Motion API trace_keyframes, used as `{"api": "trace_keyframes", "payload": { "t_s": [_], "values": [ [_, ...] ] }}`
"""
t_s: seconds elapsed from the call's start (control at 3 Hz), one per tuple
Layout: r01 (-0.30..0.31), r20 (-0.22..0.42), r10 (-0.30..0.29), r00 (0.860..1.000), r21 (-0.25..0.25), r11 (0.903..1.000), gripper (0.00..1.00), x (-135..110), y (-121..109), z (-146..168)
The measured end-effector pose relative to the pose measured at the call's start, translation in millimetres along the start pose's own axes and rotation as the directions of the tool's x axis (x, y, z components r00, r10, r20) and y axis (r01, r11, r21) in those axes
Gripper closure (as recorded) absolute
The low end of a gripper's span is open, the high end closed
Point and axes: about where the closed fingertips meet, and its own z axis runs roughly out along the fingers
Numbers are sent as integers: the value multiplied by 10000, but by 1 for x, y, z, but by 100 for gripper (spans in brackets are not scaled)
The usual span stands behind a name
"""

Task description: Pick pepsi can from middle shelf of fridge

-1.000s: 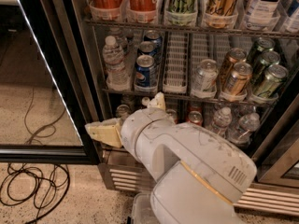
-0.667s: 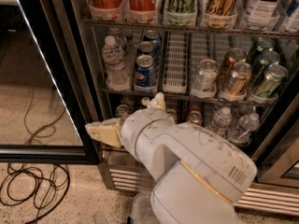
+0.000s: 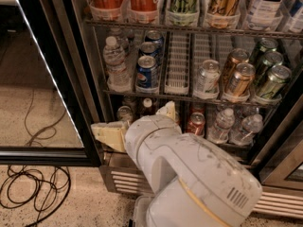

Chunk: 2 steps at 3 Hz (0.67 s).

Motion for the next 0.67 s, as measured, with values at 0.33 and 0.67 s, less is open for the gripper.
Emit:
{"api": "trace_keyframes", "payload": {
  "t_s": [0.33,0.67],
  "values": [
    [-327,97,322,9994,542,9980,0,-2,-6,-6],
    [-328,97,323,9994,544,9980,0,-2,-6,-6]
  ]
}}
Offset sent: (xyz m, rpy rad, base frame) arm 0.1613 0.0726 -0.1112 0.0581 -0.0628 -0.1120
